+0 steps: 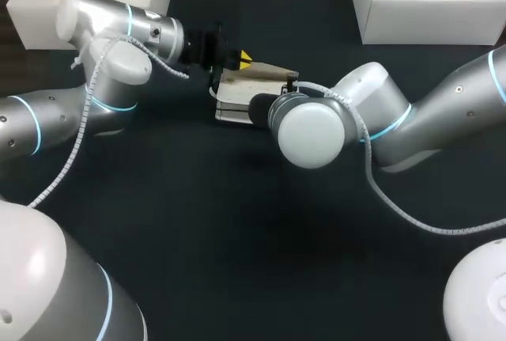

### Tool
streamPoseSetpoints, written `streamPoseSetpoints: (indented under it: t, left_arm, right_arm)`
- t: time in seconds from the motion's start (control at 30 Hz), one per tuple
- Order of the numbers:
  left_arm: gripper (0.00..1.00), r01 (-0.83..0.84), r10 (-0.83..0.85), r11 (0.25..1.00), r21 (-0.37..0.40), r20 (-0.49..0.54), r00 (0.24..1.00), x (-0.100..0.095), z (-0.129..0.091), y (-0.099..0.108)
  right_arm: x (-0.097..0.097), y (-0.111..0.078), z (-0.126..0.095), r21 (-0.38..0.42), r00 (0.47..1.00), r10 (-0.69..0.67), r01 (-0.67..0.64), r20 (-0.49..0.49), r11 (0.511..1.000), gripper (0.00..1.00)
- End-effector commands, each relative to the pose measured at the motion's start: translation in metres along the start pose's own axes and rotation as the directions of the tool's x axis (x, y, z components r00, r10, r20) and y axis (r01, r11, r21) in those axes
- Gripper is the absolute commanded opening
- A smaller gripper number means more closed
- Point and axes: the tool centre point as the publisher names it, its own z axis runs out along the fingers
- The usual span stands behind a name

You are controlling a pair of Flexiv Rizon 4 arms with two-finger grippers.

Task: Pick up the bag, open it, inspect its contents, close it, and place it on the opposite side

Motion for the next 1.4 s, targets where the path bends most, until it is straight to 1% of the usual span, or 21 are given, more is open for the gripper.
streamPoseSetpoints:
  t: [0.03, 0.3, 0.5, 0.63, 0.9, 1.1, 1.37, 1.4]
  left_arm:
    - [0.0, -0.014, 0.014, 1.0, -0.011, 0.008, 1.0, 0.005, 0.001, -0.003]
    - [0.0, -0.072, 0.073, 0.997, -0.036, 0.029, 0.997, 0.033, 0.0, -0.008]
    - [0.0, -0.087, 0.088, 0.996, -0.023, 0.032, 0.996, 0.042, -0.001, -0.004]
    - [0.0, -0.083, 0.083, 0.997, -0.008, 0.038, 0.996, 0.045, -0.004, -0.002]
    - [0.0, -0.101, 0.101, 0.995, -0.004, -0.001, 0.995, 0.057, -0.003, 0.002]
    - [0.0, -0.105, 0.105, 0.994, -0.019, -0.008, 0.994, 0.059, -0.001, 0.006]
    - [0.0, -0.064, 0.063, 0.998, -0.025, -0.022, 0.998, 0.051, -0.002, 0.005]
    - [0.25, -0.061, 0.06, 0.998, -0.027, -0.024, 0.998, 0.049, -0.002, 0.005]
  right_arm:
    - [0.002, -0.002, 0.001, -0.012, 1.0, 0.0, 0.0, 0.011, 1.0, 0.0]
    - [0.002, -0.002, 0.001, -0.012, 1.0, 0.0, 0.0, 0.011, 1.0, 0.0]
    - [0.002, -0.002, 0.001, -0.012, 1.0, 0.0, 0.0, 0.011, 1.0, 0.0]
    - [0.002, -0.002, 0.001, -0.012, 1.0, 0.0, 0.0, 0.011, 1.0, 0.0]
    - [0.002, -0.002, 0.001, -0.012, 1.0, 0.0, 0.0, 0.011, 1.0, 0.0]
    - [0.002, -0.002, 0.001, -0.012, 1.0, 0.0, 0.0, 0.011, 1.0, 0.0]
    - [0.002, -0.002, 0.001, -0.012, 1.0, 0.0, 0.0, 0.011, 1.0, 0.0]
    - [0.002, -0.002, 0.001, -0.012, 1.0, 0.0, 0.0, 0.011, 1.0, 0.0]
